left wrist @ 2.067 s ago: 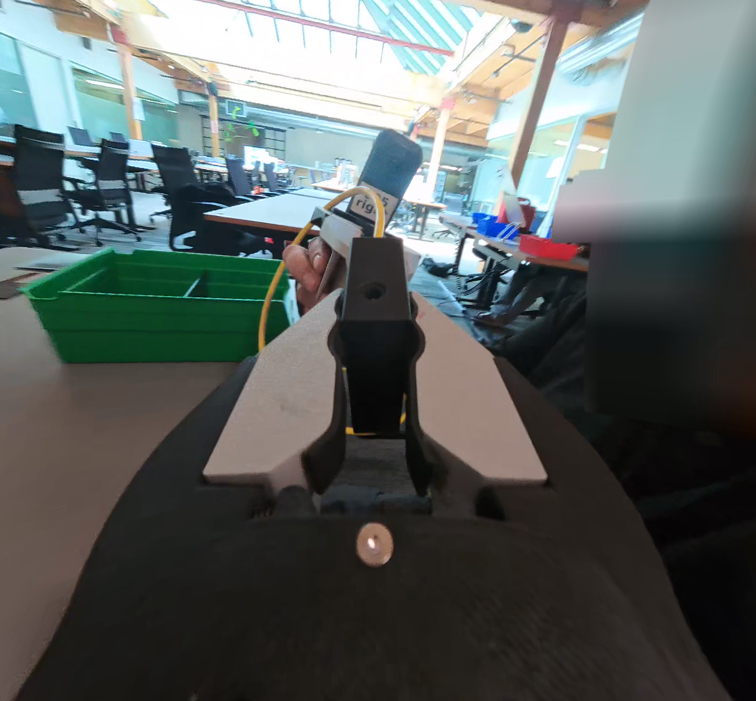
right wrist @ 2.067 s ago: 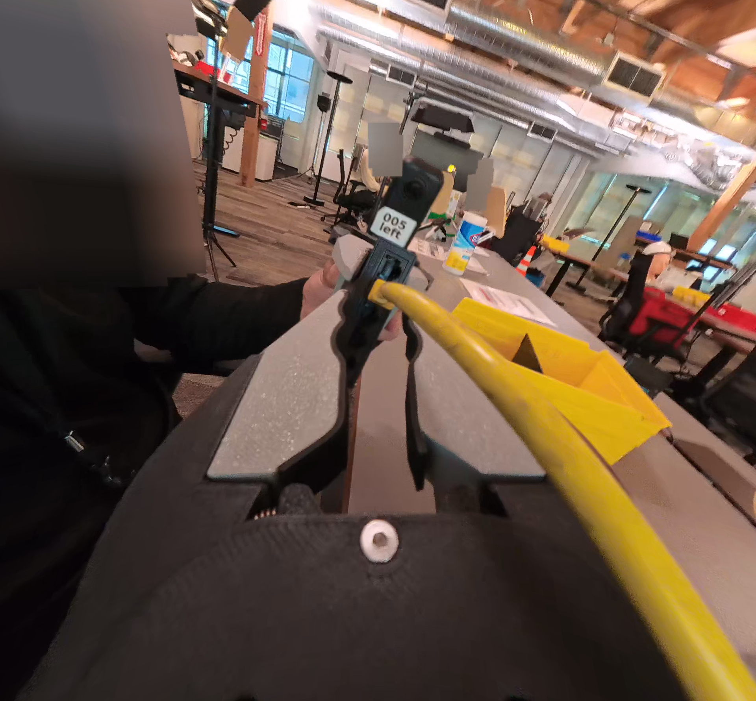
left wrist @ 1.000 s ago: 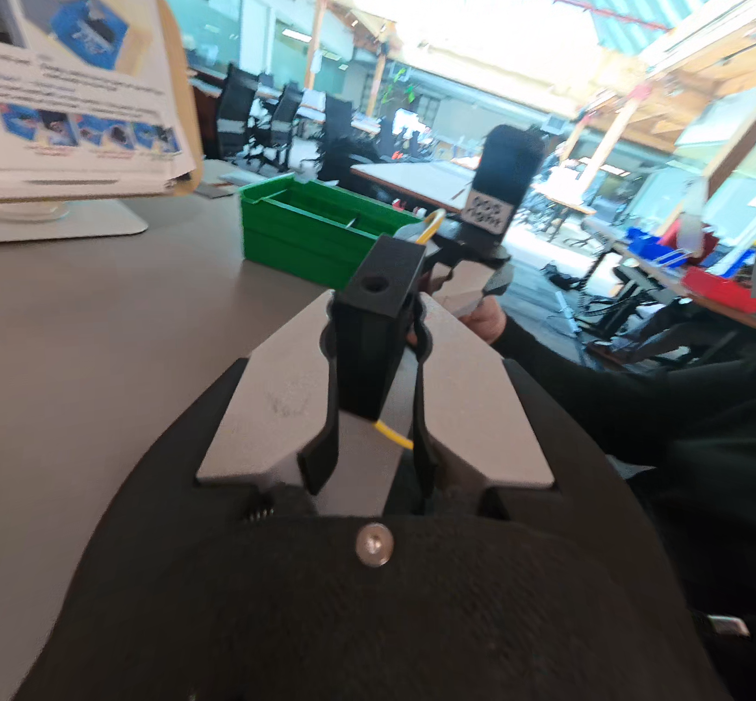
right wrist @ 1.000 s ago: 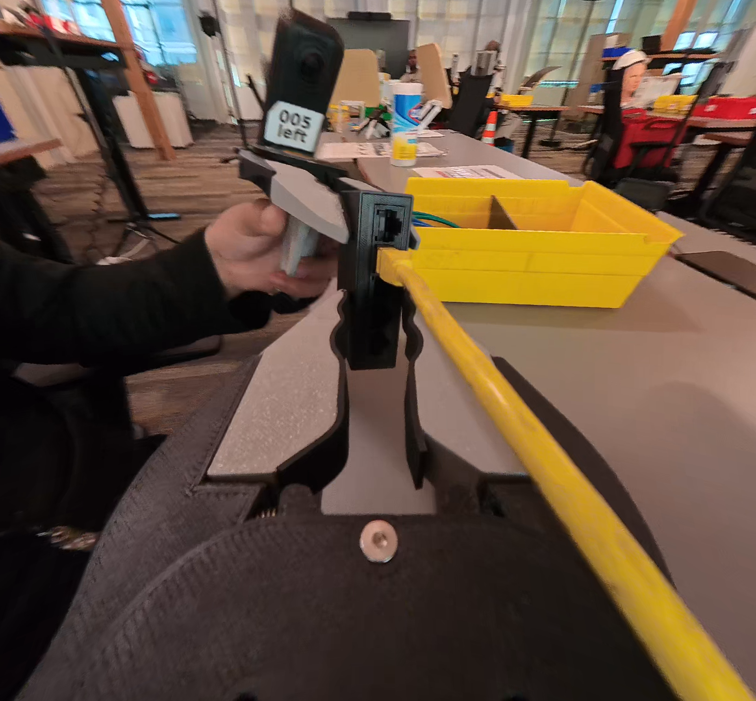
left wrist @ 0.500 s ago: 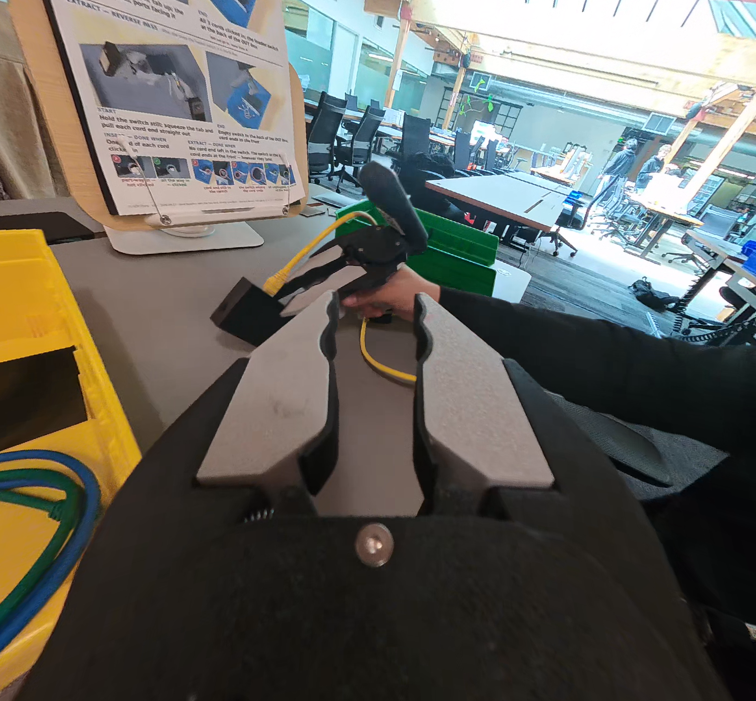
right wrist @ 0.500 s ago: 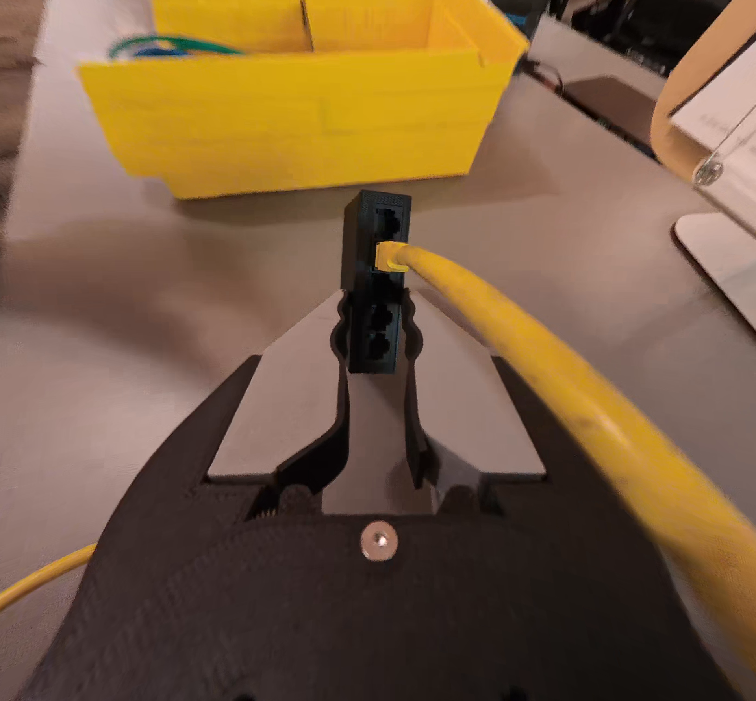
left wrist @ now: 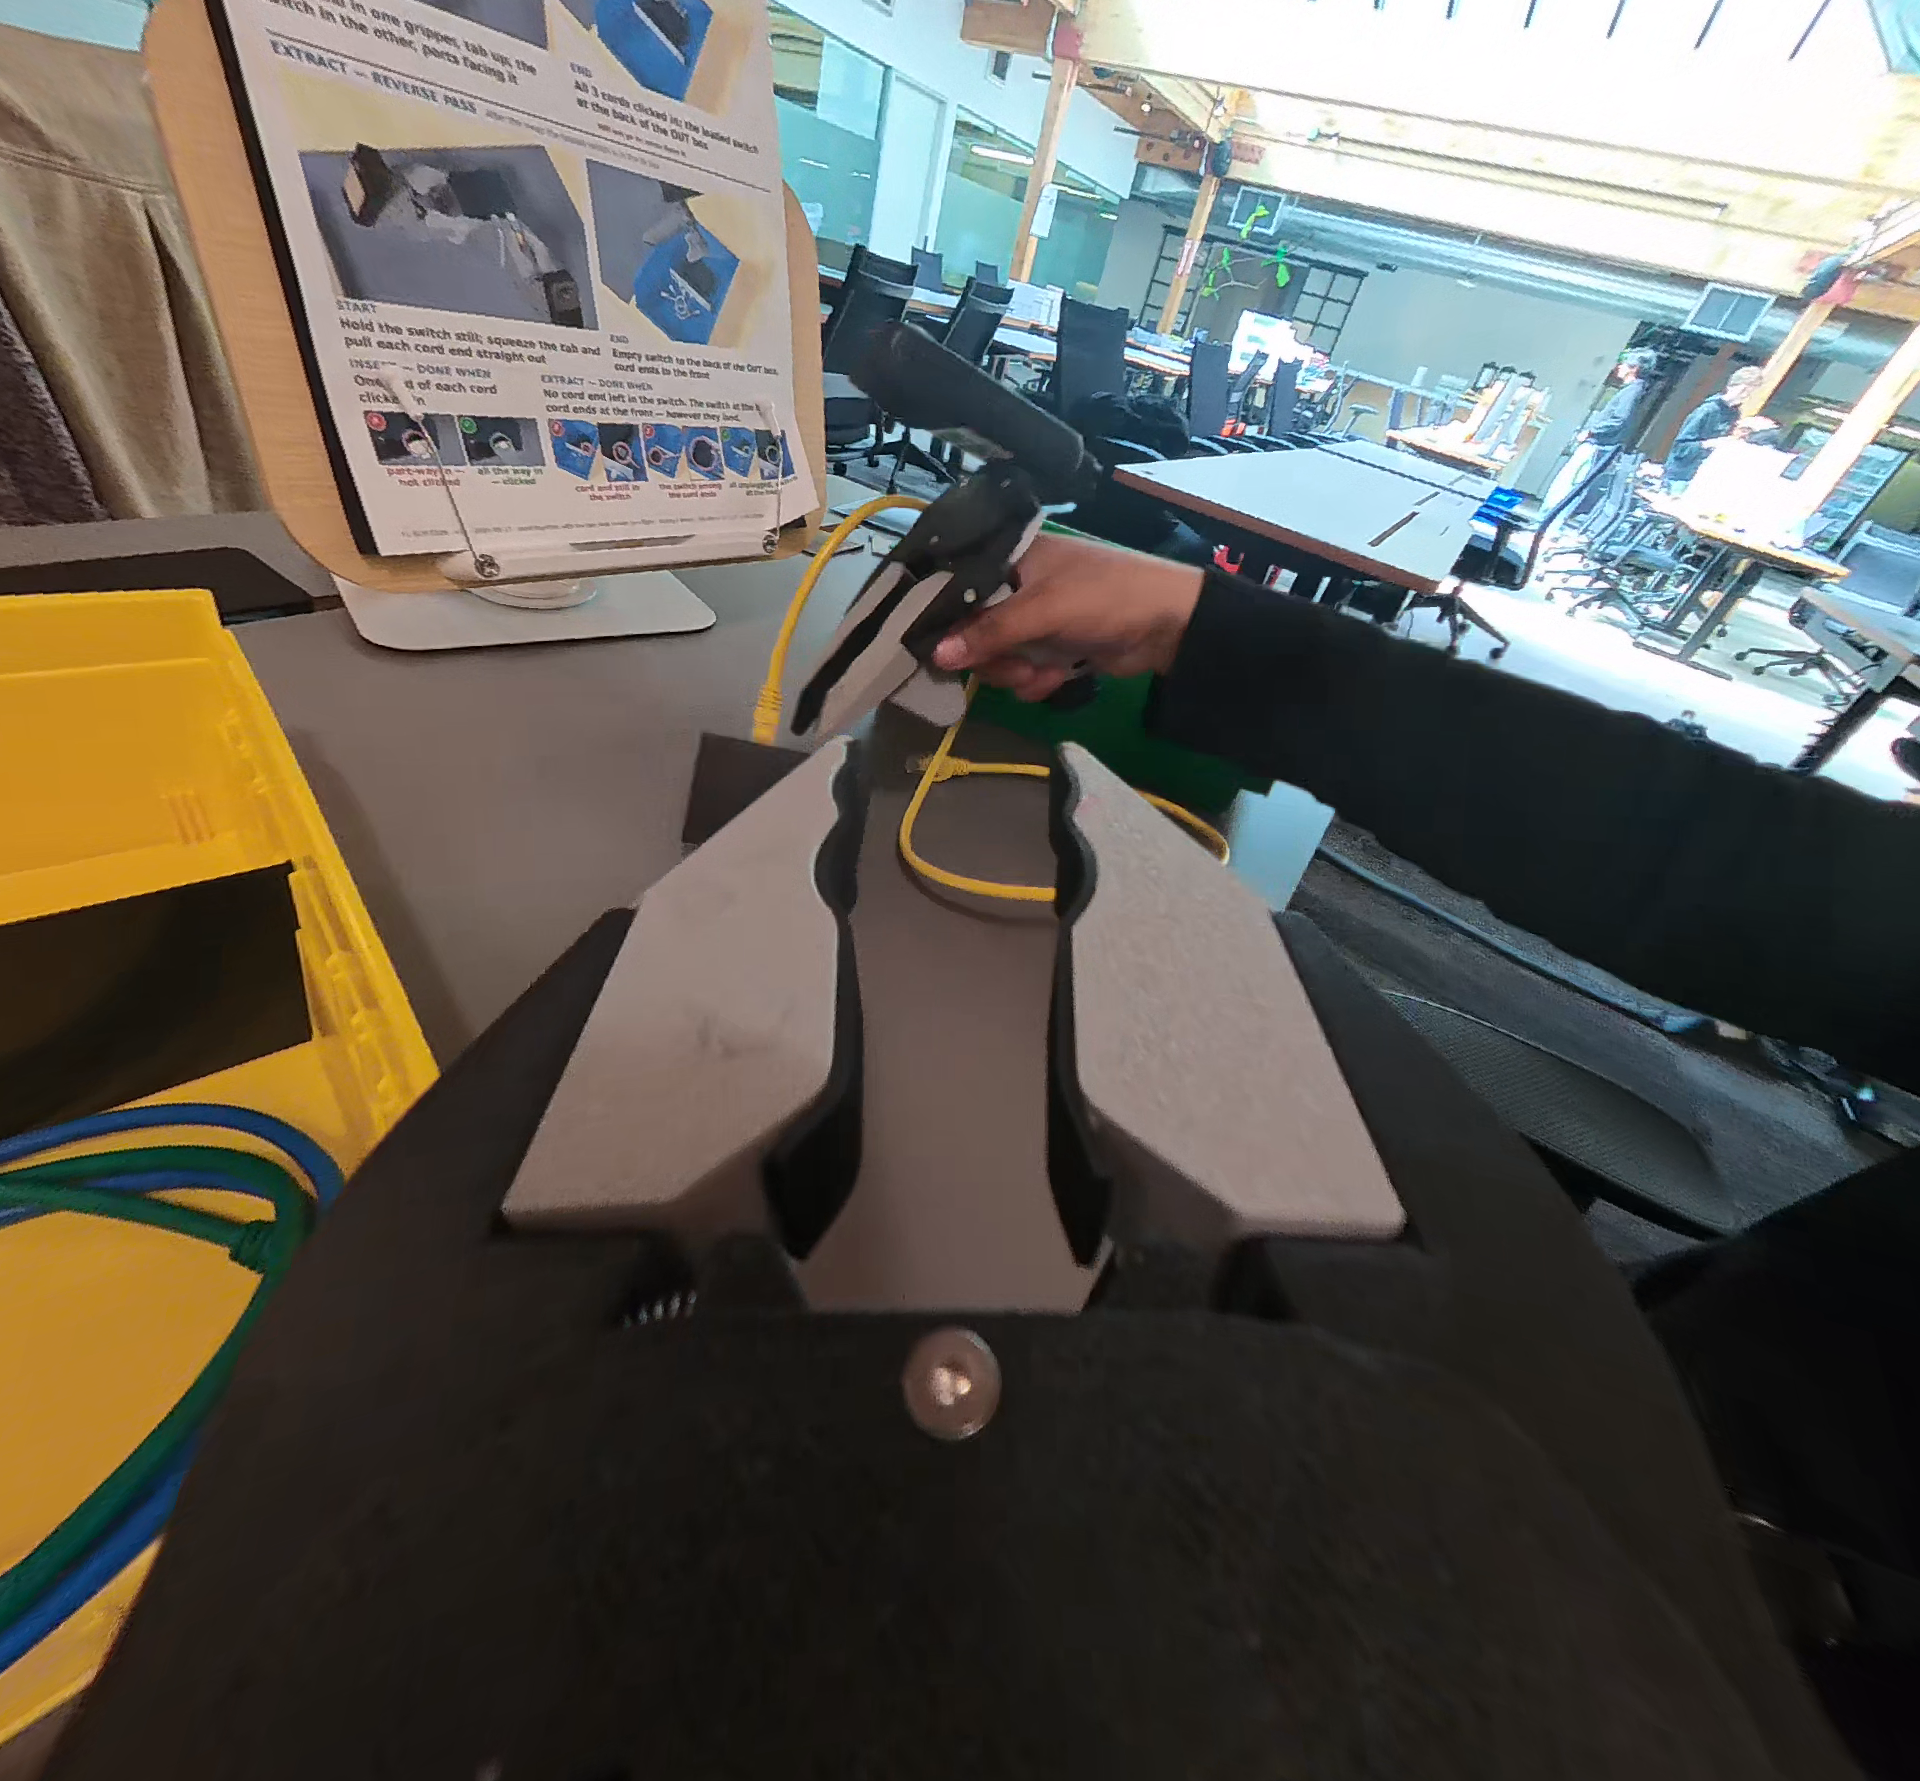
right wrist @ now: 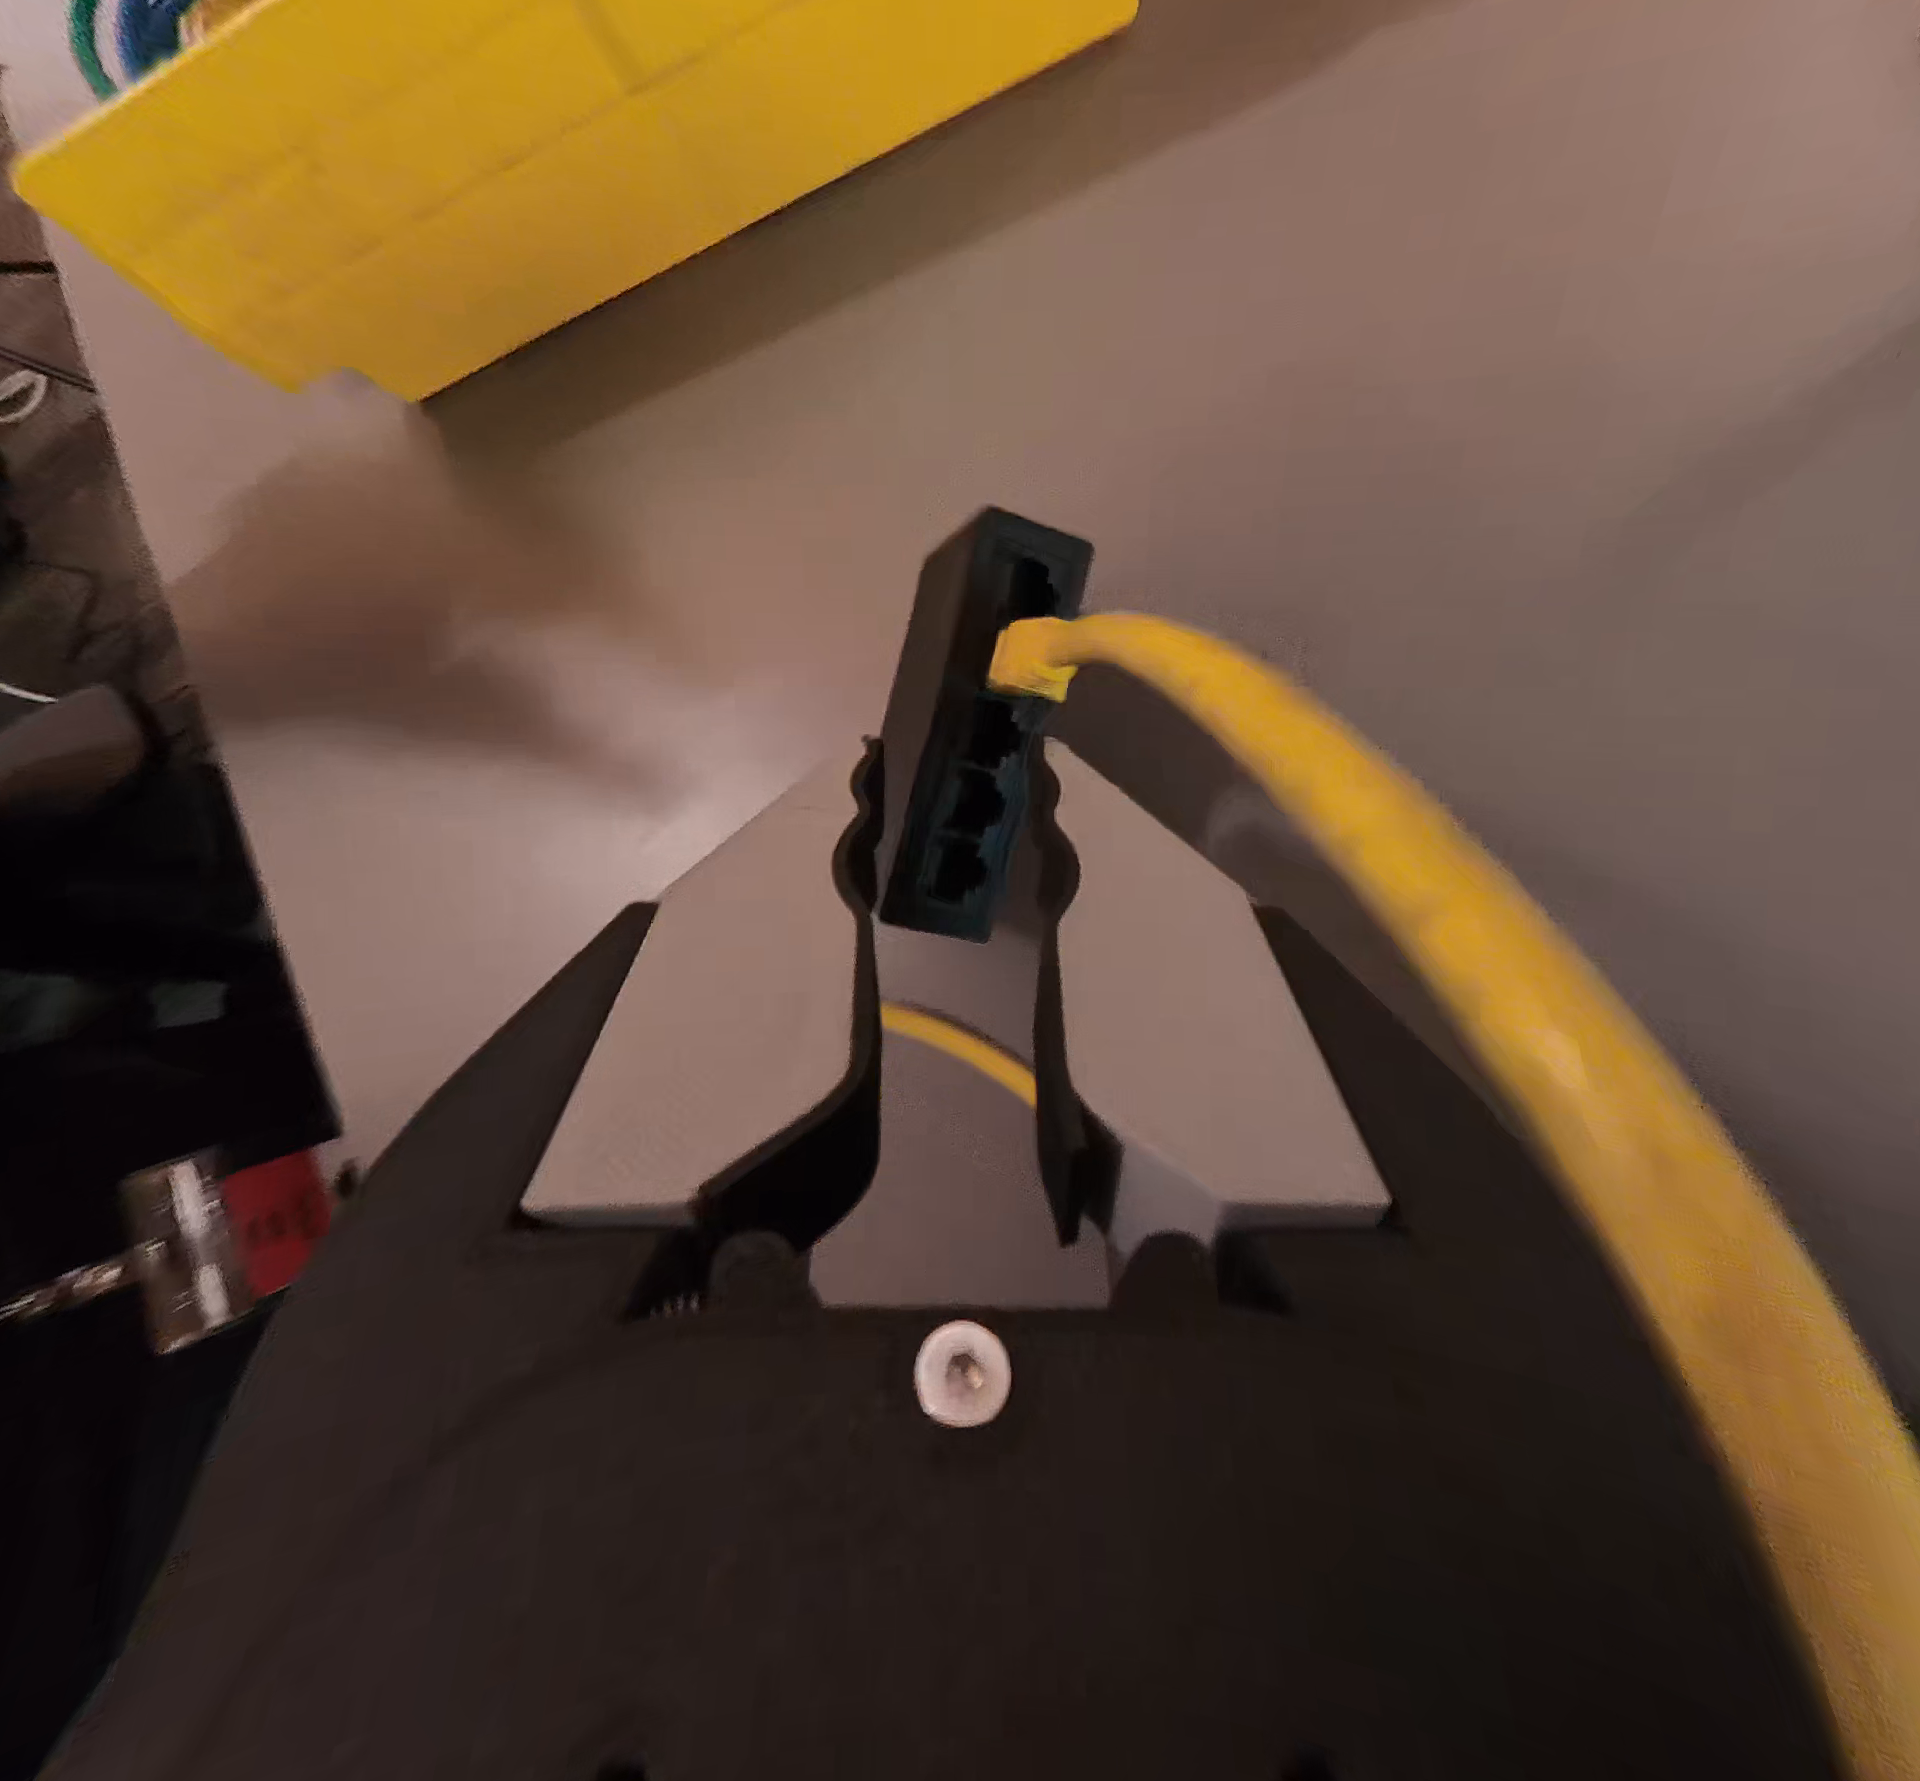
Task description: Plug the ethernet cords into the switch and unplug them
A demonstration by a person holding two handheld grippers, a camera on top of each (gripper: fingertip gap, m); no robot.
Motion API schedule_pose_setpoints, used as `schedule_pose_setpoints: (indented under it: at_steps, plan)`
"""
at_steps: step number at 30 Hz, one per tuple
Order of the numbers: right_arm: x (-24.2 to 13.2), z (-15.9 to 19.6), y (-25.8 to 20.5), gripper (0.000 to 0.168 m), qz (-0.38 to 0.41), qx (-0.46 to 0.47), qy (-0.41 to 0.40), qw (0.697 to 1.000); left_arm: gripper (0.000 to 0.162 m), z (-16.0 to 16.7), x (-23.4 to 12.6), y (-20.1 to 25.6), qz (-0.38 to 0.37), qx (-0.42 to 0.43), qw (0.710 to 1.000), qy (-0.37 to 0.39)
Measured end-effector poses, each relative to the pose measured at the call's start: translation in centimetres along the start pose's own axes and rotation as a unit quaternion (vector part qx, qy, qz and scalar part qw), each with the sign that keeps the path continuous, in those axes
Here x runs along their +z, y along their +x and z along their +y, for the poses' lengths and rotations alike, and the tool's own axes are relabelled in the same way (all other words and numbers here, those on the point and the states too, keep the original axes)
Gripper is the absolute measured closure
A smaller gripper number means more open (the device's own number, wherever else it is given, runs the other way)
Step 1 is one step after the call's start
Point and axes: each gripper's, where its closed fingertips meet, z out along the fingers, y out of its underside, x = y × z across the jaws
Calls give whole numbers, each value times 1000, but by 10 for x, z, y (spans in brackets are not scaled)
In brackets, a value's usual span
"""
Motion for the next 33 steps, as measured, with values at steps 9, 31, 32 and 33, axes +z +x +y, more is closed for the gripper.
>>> schedule_pose_setpoints:
  at_steps: [9,31,32,33]
  plan:
    - [-35,19,-51,141,-31,-25,-15,999,127,-10,-23,-5,-26,4,1000,16]
    - [-82,-21,-88,144,110,-152,-43,981,128,-25,-42,-15,-75,26,996,46]
    - [-82,-24,-100,141,98,-156,-5,983,128,-30,-51,-21,-90,30,994,57]
    - [-82,-24,-114,139,80,-158,35,983,128,-34,-60,-26,-103,31,992,65]
